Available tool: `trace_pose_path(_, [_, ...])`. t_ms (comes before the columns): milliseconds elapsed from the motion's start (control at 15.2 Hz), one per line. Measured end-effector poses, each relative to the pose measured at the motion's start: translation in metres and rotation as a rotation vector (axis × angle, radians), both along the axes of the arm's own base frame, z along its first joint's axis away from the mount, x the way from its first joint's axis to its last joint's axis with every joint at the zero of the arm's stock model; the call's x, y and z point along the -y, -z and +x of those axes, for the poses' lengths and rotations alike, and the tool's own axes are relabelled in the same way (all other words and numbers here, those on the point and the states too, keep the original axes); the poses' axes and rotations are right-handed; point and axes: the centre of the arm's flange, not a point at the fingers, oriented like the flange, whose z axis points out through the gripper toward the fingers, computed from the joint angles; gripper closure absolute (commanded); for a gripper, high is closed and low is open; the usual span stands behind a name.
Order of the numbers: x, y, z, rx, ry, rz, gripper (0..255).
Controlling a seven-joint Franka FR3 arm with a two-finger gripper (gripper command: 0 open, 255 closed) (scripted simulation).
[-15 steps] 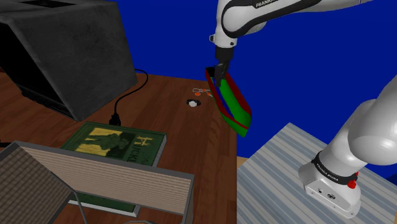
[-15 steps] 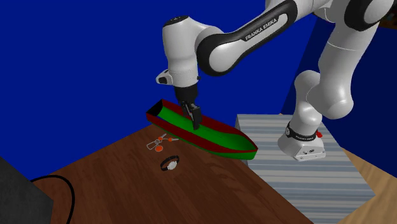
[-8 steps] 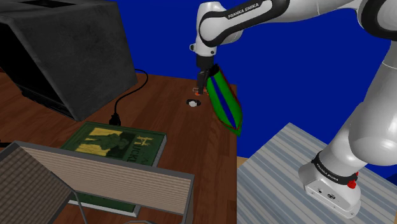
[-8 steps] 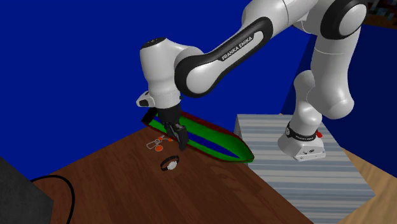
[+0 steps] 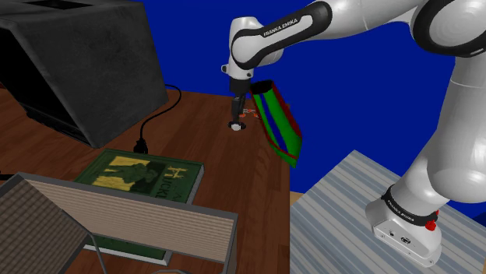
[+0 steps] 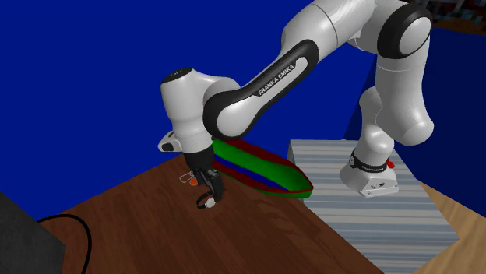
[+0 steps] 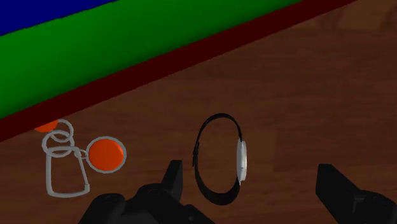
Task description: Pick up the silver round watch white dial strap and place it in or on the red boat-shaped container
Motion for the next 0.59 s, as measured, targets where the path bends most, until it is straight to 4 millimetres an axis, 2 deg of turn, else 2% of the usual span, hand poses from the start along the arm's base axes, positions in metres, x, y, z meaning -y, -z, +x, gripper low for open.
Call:
trace_pose_path(198, [-0.002,0.016,-0.001,0.0,0.0,0.0,0])
trace_pose_path(594, [-0.003,0.019,-0.002,0.001,0.0,0.0,0])
